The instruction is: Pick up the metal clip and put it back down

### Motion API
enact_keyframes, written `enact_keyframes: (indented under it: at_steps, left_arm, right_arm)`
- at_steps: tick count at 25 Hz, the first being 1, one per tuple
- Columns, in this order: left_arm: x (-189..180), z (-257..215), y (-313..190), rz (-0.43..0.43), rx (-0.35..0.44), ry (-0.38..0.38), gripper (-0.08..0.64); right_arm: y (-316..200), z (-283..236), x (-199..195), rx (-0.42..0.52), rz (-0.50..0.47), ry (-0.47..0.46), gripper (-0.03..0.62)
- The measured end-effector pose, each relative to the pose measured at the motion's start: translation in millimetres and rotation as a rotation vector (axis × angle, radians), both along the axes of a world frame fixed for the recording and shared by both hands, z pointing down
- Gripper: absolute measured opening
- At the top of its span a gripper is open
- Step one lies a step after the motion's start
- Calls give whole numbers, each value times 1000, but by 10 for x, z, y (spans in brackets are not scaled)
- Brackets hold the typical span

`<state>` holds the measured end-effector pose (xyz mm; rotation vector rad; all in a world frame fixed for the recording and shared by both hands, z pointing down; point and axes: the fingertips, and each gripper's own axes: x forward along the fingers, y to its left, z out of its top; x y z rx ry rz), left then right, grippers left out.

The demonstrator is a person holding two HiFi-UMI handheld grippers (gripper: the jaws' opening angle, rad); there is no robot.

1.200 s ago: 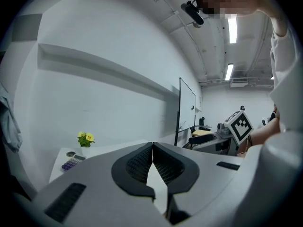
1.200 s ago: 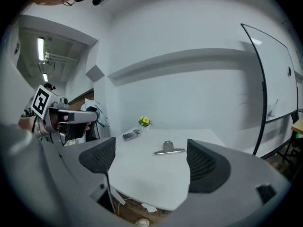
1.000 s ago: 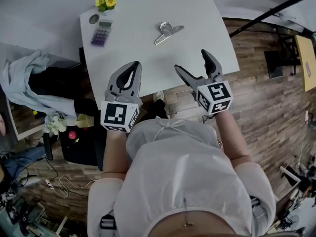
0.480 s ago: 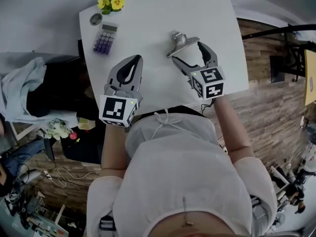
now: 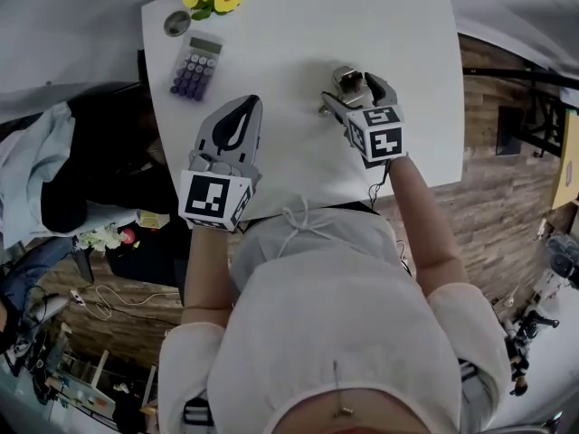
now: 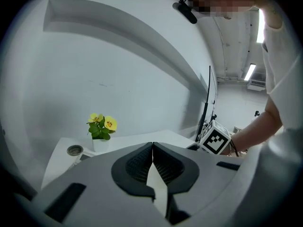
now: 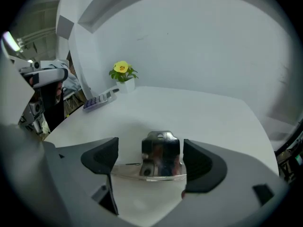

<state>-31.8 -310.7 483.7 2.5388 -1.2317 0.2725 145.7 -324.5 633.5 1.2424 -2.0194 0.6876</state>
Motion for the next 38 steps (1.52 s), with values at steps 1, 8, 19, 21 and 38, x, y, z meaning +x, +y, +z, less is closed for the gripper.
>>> enact_keyframes:
  at_steps: [1, 8, 19, 21, 38]
  left_arm:
    - [-15, 19, -22, -4, -5, 0, 18]
    - [-65, 108, -60, -26, -29, 4, 18]
    - [-56, 99, 6, -29, -31, -28, 18]
    - [-40, 64, 21, -31, -24, -32, 18]
    - [218, -855, 131, -52, 136, -50, 18]
  right_arm:
    - [-19, 46, 5, -13, 3, 9, 437]
    - [-64, 245, 126, -82, 42, 90, 324]
    - [-77, 269, 132, -124, 27, 113, 295]
    - [-68, 266, 143, -121, 23, 110, 294]
    - [-168, -1544, 243, 395, 15, -83, 293]
